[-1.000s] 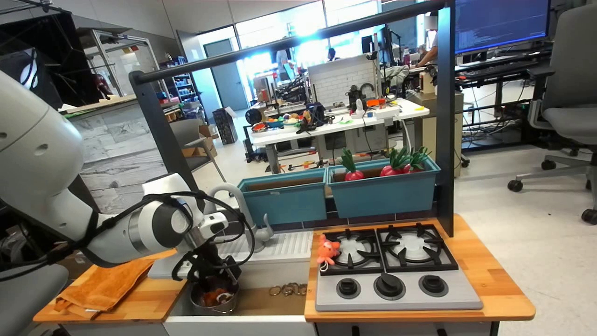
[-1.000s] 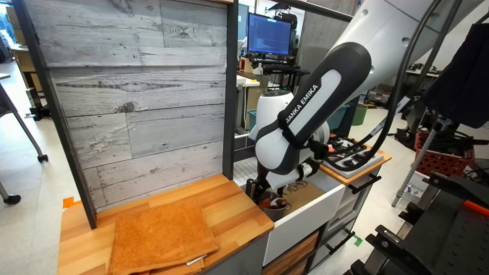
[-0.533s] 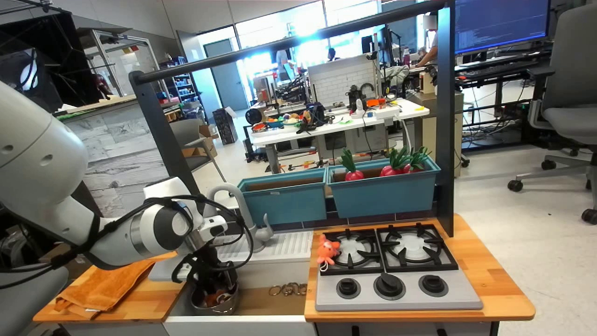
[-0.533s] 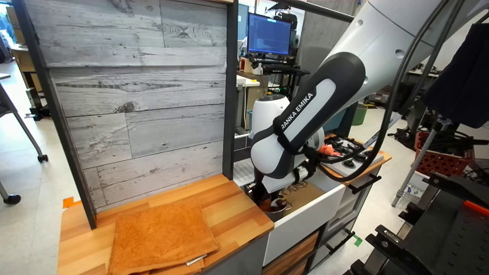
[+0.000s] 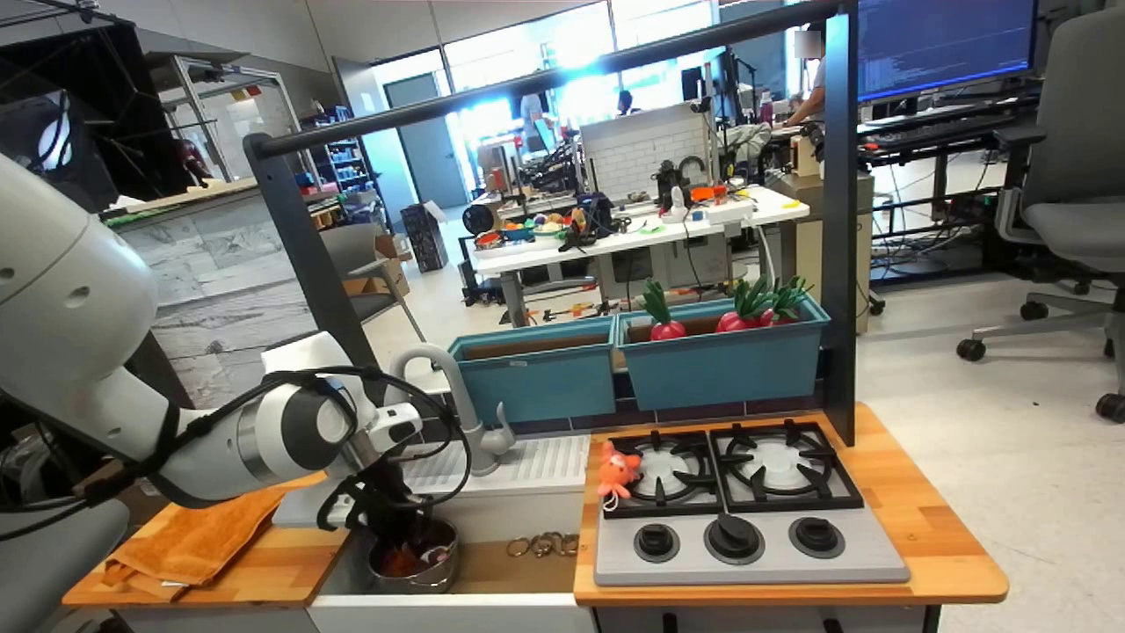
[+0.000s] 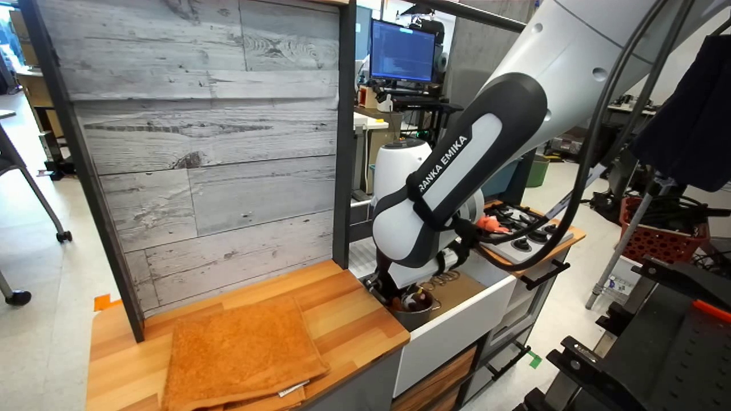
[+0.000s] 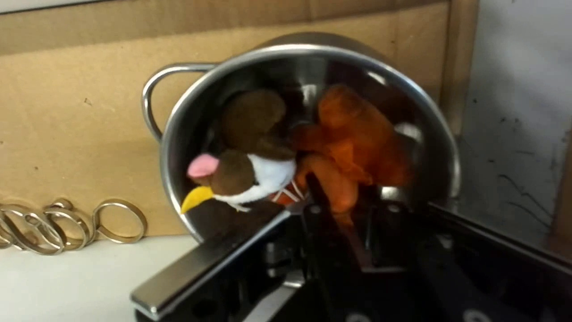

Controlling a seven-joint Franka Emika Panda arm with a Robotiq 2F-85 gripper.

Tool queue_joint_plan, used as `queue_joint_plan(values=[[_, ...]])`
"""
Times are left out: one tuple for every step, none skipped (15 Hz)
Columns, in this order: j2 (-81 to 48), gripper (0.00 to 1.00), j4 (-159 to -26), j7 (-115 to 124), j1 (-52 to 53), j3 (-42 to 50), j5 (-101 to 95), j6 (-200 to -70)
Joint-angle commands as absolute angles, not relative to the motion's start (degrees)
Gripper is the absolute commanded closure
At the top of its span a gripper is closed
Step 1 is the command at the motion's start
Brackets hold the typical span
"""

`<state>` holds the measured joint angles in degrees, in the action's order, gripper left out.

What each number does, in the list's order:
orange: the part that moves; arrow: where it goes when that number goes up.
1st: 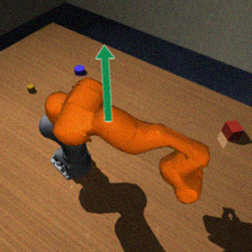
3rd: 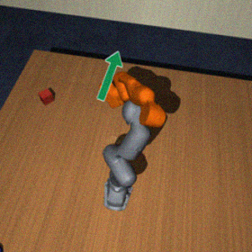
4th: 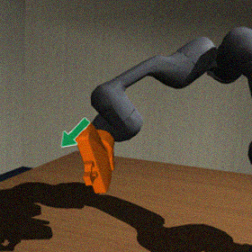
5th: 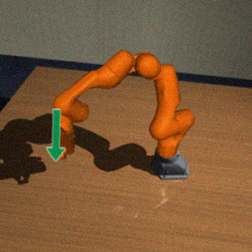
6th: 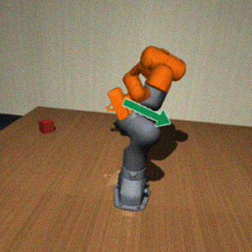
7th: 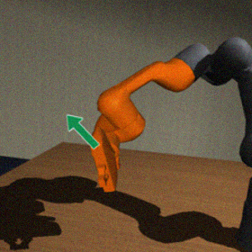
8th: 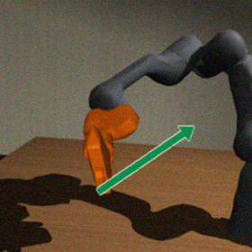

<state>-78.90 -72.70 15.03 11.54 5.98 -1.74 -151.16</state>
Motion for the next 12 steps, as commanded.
queue_joint_plan(values=[[-71.76, 0.99, -83.05, 16.23, 14.12, 6.79, -2.29, -158.81], [-69.44, 0.97, -86.72, 16.88, 15.14, 7.71, -2.54, -161.92], [-67.43, 0.99, -89.61, 17.2, 16.18, 8.67, -2.83, -164.38], [-65.22, 0.97, -92.18, 17.18, 17.13, 9.64, -2.95, -165.72], [-63.36, 0.97, -94.51, 17.37, 18.5, 10.97, -2.48, -167.19], [-60.94, 0.97, -97.08, 17.9, 19.73, 12.5, -2.35, -167.85], [-58.51, 0.97, -99.66, 18.69, 21.25, 14.3, -2.31, -168.11], [-55.85, 0.97, -102.25, 19.49, 22.22, 15.82, -2.04, -167.65], [-53.43, 0.97, -104.83, 20.69, 23.07, 17.53, -1.8, -168.43], [-51.31, 0.97, -106.65, 21.74, 23.48, 19.05, -1.62, -168.83], [-49.61, 0.97, -107.76, 23.3, 22.23, 19.64, -0.31, -170.91], [-47.96, 0.97, -108.15, 22.77, 19.71, 19.26, 0.53, -170.42]])
